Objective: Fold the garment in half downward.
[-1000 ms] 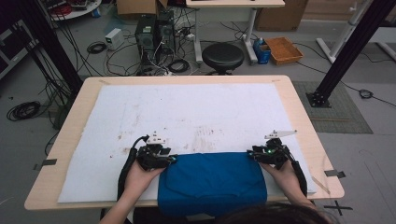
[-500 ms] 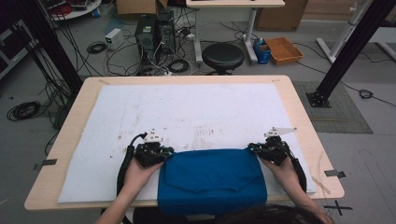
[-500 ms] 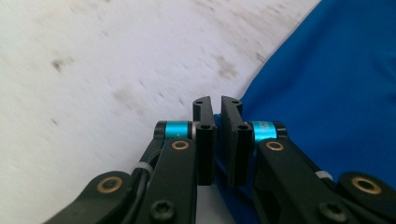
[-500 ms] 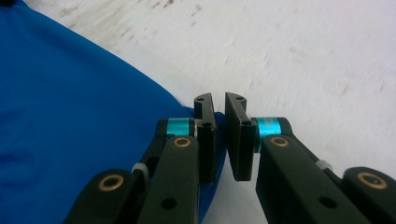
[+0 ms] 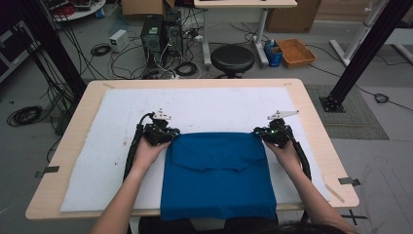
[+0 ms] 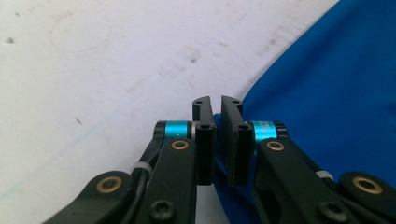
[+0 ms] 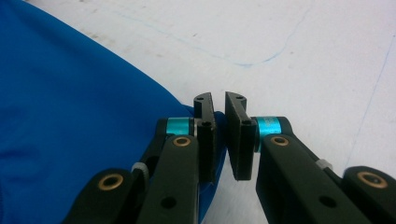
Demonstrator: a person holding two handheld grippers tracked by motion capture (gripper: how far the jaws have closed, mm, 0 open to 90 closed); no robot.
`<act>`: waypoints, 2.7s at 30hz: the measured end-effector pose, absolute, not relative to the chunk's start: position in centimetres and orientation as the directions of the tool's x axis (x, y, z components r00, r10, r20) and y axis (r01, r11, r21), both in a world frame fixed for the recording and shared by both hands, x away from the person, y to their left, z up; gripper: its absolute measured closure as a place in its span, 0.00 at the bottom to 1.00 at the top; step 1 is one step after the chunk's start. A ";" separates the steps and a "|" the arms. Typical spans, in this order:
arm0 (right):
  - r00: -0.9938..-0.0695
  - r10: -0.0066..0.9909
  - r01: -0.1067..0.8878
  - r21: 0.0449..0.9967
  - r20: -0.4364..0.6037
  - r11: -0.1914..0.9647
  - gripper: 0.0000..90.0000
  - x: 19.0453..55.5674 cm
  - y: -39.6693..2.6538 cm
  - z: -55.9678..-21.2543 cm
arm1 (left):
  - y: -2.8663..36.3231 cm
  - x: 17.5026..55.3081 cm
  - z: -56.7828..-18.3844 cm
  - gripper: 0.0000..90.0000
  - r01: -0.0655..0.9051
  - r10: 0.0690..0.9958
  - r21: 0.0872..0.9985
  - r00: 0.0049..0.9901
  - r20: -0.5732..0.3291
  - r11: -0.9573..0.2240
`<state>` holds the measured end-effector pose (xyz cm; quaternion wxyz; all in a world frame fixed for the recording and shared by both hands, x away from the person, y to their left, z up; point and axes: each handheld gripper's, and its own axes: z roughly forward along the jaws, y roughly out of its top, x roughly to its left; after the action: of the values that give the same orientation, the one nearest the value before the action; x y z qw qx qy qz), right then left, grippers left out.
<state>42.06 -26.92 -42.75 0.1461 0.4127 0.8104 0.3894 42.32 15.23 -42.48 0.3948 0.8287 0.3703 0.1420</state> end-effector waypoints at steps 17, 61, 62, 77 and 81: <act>-0.600 0.799 0.556 0.745 0.052 0.369 0.82 44.8 -26.7 -43.2 | 14.8 44.2 -43.2 0.78 0.508 0.775 0.748 0.631 0.015 -0.428; -0.625 0.771 0.578 0.737 0.123 0.350 0.91 35.9 -27.8 -43.8 | 14.6 35.1 -44.1 0.93 0.593 0.805 0.741 0.580 -0.124 -0.314; -0.626 0.770 0.577 0.737 0.121 0.353 0.92 35.9 -27.8 -43.8 | 14.7 35.1 -44.0 0.93 0.592 0.805 0.744 0.579 -0.125 -0.310; -0.626 0.770 0.567 0.750 0.124 0.341 0.93 35.9 -28.0 -43.4 | 15.1 35.0 -43.5 0.95 0.574 0.796 0.765 0.589 -0.139 -0.291; -0.628 0.767 0.565 0.756 0.136 0.329 0.93 35.8 -28.1 -43.0 | 15.3 34.8 -43.1 0.95 0.564 0.791 0.775 0.595 -0.141 -0.286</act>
<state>35.79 -28.14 -43.05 0.1240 0.4132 0.8057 0.4058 34.85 15.32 -43.05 0.4162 0.7901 0.4288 0.1364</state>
